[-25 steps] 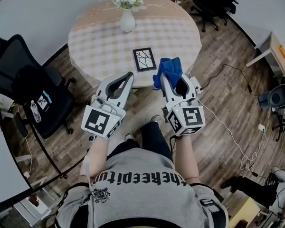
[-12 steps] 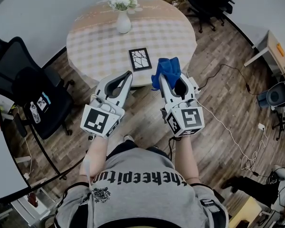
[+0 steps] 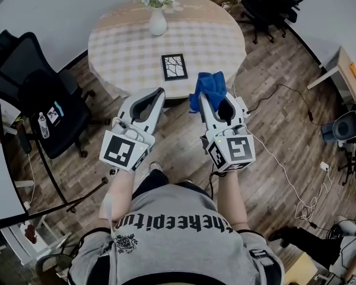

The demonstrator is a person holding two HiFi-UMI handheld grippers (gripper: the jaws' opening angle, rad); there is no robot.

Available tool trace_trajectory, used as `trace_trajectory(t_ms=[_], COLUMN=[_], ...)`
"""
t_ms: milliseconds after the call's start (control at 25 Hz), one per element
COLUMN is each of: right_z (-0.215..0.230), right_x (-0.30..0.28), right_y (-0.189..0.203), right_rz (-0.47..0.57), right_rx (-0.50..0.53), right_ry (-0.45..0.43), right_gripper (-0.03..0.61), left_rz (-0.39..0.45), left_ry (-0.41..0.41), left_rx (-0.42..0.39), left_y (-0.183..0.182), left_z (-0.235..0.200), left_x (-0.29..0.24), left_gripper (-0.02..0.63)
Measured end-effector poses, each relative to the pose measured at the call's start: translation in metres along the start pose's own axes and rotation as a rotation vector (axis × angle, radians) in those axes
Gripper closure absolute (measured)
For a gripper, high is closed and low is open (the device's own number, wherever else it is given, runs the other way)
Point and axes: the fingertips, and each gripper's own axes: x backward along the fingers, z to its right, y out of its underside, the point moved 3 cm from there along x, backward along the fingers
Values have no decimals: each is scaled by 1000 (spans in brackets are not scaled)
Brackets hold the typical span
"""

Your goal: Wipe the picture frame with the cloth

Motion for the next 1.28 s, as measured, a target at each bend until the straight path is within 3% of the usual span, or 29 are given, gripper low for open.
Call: trace_trajectory(t_ms=[600, 1280], right_z=[-3, 3], right_x=[57, 87], right_y=[-4, -7], right_rz=[12, 25], right_rx=[-17, 20], right_ry=[-113, -164], right_gripper=[430, 430], left_rz=[-12, -9], left_ry=[-102, -123], left_rx=[-39, -58], left_y=[-19, -24], left_z=[62, 98], left_x=[32, 31], left_gripper=[598, 598])
